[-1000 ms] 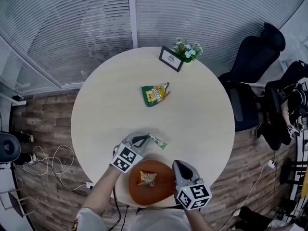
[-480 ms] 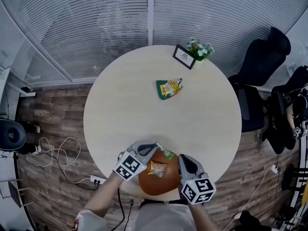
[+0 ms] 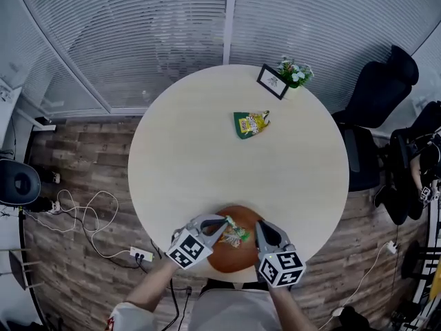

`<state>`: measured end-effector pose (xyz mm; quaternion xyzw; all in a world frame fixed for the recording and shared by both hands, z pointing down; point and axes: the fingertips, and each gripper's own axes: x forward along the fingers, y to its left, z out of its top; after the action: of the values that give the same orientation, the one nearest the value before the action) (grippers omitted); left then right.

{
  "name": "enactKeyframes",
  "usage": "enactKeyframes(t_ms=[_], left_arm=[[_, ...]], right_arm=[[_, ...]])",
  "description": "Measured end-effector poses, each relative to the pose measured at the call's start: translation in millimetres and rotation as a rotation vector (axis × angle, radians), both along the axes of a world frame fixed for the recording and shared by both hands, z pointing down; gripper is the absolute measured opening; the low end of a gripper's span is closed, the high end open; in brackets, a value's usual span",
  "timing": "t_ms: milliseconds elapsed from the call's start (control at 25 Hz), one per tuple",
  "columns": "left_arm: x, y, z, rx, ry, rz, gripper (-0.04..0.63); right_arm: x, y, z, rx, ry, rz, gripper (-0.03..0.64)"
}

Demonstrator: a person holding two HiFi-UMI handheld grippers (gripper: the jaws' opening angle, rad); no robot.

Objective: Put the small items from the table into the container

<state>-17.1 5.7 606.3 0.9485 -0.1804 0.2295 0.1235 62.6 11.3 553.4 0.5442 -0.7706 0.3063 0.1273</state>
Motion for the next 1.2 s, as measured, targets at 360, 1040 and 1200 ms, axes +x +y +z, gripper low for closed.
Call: enactKeyframes(t_ms=[360,1040,1200], left_arm=[[-8,35,23,-0.071,-0.016,0.031,0.046],[-25,-11,-4,0.006,0.052,-0.127,-0.003],[-21,-16,-5,0.018,0.052,-0.135,-0.003]], right_arm=[[-4,11,9,-0.024,0.014,-0.006,0.003],[-8,6,6,-0.014,0.000,-0.014,0.003],[-4,5,5,-0.010,-0.005,-0.002,0.003]])
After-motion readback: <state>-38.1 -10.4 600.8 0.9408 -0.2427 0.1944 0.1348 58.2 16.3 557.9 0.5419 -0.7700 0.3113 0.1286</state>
